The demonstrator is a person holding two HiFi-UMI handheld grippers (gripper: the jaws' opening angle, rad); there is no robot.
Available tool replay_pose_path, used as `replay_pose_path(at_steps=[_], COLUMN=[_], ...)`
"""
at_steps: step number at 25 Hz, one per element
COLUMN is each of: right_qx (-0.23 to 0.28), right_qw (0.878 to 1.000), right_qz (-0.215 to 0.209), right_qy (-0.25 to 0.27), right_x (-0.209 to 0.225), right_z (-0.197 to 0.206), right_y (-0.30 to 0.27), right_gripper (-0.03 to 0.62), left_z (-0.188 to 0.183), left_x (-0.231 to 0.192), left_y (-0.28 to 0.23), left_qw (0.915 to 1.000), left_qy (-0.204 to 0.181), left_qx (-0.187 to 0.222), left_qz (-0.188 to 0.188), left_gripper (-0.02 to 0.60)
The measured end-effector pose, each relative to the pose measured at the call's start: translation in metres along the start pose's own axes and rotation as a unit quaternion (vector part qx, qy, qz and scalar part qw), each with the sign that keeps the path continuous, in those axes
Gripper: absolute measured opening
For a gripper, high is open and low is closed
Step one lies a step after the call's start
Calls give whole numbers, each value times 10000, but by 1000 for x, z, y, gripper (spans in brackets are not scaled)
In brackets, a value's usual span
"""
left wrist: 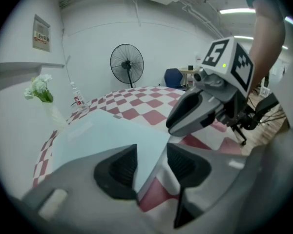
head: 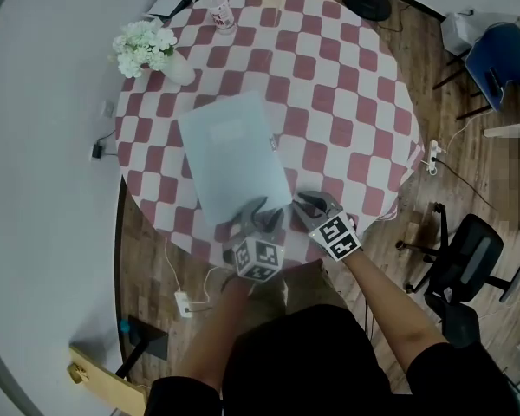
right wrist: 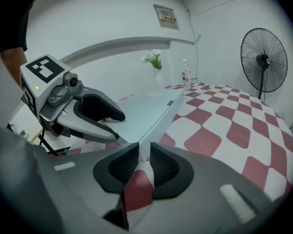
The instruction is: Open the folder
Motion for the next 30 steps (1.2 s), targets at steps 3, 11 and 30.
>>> replay_pose_path(at_steps=[3,11,30], right_qx=[9,-50,-175], right_qw=[9999,9995,9978], right_qz=[-151,-303,-480], right_qy=[8,105,427], right_x=[2,5,8], right_z=[1,3,4], right_y=[1,1,-1], right_gripper=[74,72,72], left_z=[-2,-6,-15], left_x=[4,11,13], left_y=[-9,-20,-31], left_qw=[9997,9974,9958], left_qy=[-156,-606,-762], left_qx=[-151,-375,-484], left_qz=[-63,-39,146], left_gripper=[195,218,172])
Point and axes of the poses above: the fingertips, and each gripper's own axes: y backward along the fingers, x to its right, z out of its underside, the point moved 3 cm from there along y, backward along the fingers, and after that the axes turned 7 degrees about -z, right-handed, at the moved point
